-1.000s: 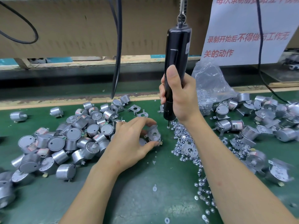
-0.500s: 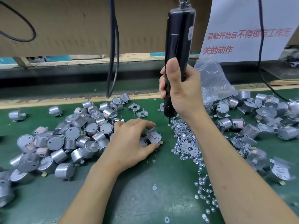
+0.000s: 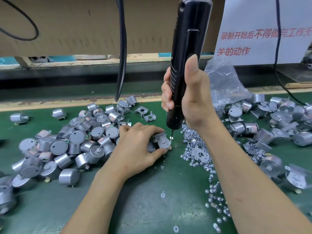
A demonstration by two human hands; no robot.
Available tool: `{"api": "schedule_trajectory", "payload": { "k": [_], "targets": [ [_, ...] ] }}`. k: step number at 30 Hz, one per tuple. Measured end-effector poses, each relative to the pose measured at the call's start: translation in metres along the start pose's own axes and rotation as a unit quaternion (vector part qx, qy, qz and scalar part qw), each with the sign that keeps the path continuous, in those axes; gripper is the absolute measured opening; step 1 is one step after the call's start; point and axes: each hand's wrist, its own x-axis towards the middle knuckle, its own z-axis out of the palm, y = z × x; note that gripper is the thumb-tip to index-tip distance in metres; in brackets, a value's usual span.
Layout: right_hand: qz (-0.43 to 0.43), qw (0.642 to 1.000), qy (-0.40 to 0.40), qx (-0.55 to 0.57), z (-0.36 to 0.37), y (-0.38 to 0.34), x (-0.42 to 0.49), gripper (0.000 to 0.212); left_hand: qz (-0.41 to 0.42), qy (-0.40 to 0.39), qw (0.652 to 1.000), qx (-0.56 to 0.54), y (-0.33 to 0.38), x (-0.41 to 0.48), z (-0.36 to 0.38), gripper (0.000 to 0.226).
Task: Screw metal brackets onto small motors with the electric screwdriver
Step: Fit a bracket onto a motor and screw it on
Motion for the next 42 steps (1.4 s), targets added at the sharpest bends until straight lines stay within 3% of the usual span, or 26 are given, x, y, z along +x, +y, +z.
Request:
{"api": "schedule_trajectory", "payload": {
  "k": [6,12,42],
  "targets": [
    [0.025,0.998,-0.054,0.029,0.008,0.006,-0.005,0.082,0.011,0.006,1.0,-0.001,0.0,0.0,0.001,0.033],
    [0.051,0.994,-0.082,0.041,0.014,0.012,-0.007,0.083,0.007,-0.019,0.999,0.03,0.0,0.001,-0.001,0.037],
    [0.058,0.995,-0.076,0.039,0.012,0.015,-0.007,0.077,-0.003,-0.021,0.999,0.039,-0.001,0.001,0.001,0.038]
  ]
}}
